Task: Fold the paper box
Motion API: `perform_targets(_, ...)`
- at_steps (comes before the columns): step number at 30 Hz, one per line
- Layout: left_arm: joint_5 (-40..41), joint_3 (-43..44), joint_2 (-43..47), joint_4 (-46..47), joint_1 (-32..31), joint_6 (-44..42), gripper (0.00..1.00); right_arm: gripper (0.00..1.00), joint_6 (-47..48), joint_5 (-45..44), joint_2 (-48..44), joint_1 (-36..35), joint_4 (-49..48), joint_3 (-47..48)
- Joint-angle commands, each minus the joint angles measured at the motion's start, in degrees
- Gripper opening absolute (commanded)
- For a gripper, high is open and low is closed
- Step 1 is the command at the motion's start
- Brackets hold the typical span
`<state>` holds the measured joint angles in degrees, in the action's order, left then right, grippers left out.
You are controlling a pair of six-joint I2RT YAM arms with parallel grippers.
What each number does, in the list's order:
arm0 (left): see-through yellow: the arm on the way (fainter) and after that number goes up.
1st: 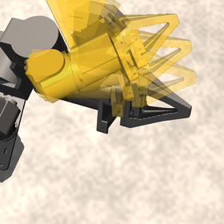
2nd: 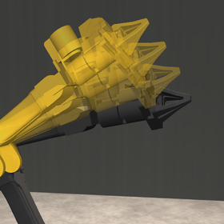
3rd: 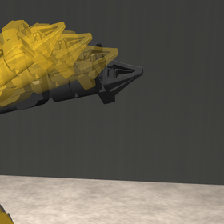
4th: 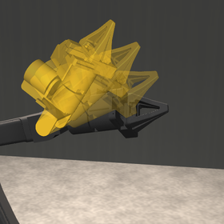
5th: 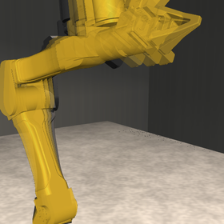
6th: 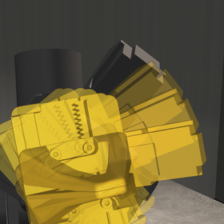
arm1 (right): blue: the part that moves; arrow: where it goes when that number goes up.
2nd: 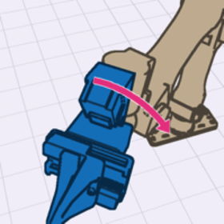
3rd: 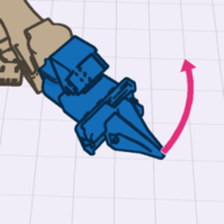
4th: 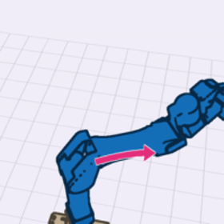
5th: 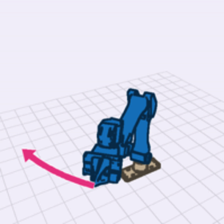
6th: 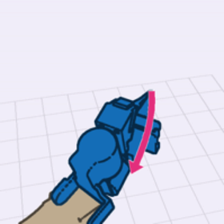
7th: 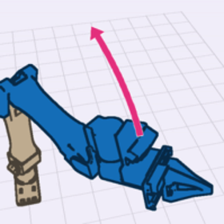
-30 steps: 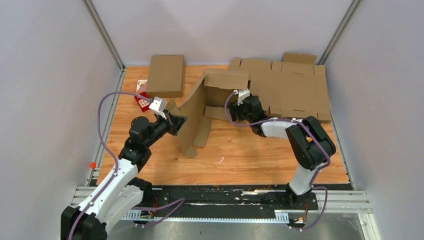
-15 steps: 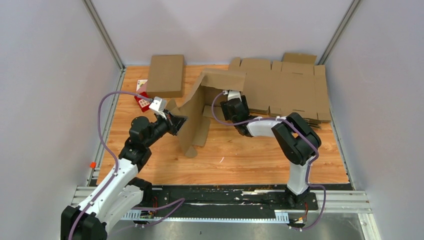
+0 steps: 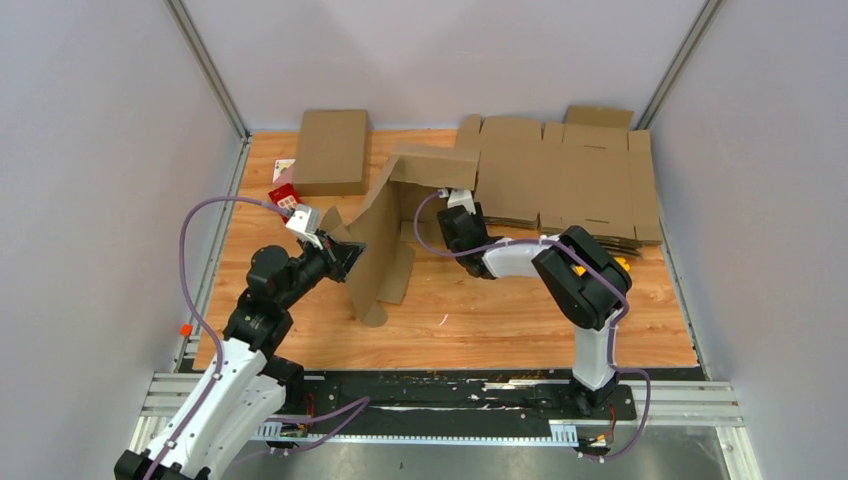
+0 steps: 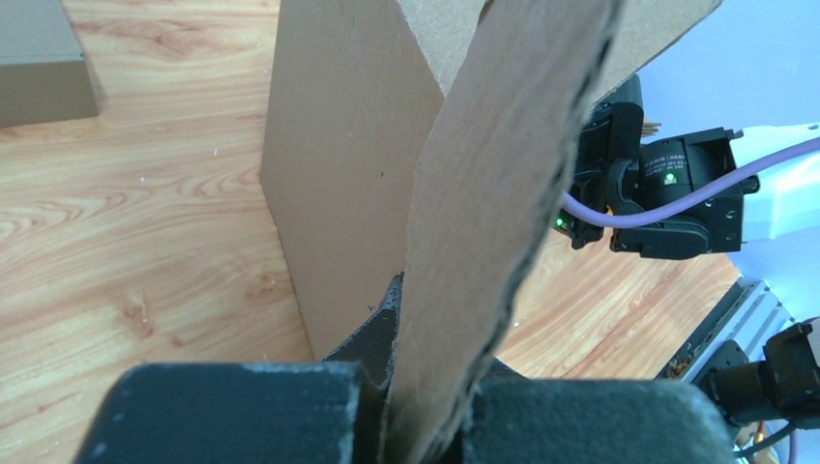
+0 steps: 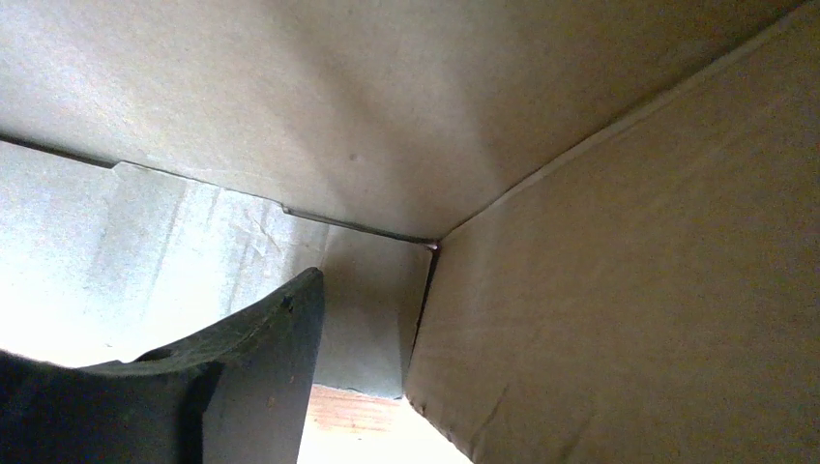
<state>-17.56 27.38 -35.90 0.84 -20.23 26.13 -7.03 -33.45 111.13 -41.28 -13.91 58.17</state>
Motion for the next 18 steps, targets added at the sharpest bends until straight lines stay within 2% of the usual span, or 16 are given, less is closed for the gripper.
perform_targets(1, -1.08, 0.94, -0.23, -10.5, -0.34, 3.23, 0.0, 0.51, 0.35, 3.21, 0.95, -0.98, 9.33, 1.85)
perform_targets(12, -1.51, 2.35, 3.06, -16.18, -0.34, 3.14, 0.0, 0.51, -5.6, 6.95, -7.46, -2.51, 13.66, -5.53)
perform_targets(18, -0.56, 1.59, 2.27, -14.82, -0.35, 1.23, 0.0, 0.54, -6.26, 6.84, -8.38, -3.01, 16.18, -4.76)
